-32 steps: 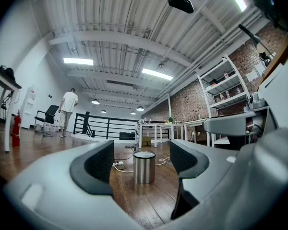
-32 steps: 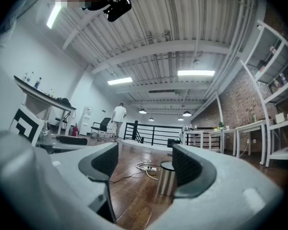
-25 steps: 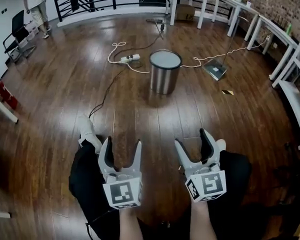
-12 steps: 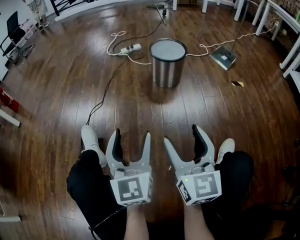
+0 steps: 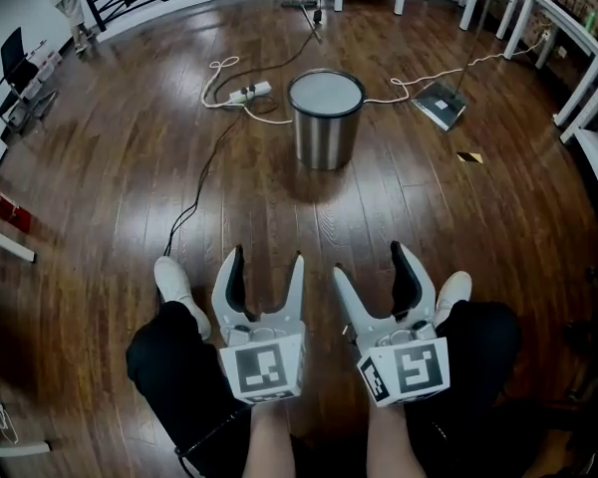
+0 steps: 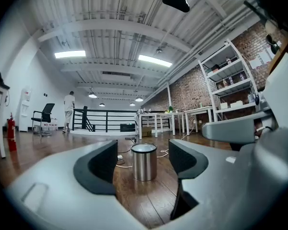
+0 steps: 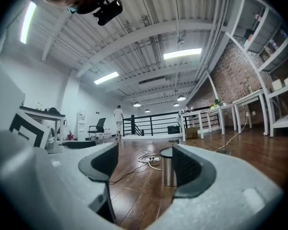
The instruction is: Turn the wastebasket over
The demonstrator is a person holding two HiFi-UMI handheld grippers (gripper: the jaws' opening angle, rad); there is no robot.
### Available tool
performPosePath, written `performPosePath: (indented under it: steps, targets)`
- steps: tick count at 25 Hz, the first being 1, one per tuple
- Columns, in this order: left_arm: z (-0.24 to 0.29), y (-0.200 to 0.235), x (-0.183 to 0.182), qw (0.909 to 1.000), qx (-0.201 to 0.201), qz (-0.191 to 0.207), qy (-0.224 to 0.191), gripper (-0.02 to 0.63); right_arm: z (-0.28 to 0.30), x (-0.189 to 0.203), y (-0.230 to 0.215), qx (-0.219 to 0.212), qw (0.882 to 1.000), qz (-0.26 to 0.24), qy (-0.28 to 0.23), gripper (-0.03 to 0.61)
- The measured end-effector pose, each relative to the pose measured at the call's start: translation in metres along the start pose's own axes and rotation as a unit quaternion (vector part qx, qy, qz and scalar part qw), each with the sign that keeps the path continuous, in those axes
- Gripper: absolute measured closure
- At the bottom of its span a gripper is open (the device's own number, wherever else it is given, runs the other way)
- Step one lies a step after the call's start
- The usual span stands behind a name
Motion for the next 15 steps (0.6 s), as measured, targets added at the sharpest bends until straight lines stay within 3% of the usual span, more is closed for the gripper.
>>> performPosePath:
  steps: [6, 10, 15]
  targets:
    - [0.011, -0.010, 0.002, 0.9997, 0.017, -0.016, -0.003, 0.255, -0.019, -0.001, -0.025, 0.040, 0.999, -0.005, -0.002, 0.242]
    - [0.001, -0.028, 0.010, 0.9989, 0.044, -0.010, 0.014, 0.255, -0.037, 0.006, -0.020, 0.040, 0.999, -0.010, 0.007, 0.242]
    - [-0.036, -0.016, 0.017, 0.9994, 0.012, 0.023, 0.022, 0.255, -0.063, 0.007, -0.010, 0.026, 0.999, -0.013, 0.015, 0.242]
Point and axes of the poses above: the fingertips, and each gripper's own axes: z forward along the fingers, y to its left, x out of its underside, the point moved 10 cm from there along -z, backward along the fingers, and after that the axes turned 4 degrees about -z, right-handed, at the moved point
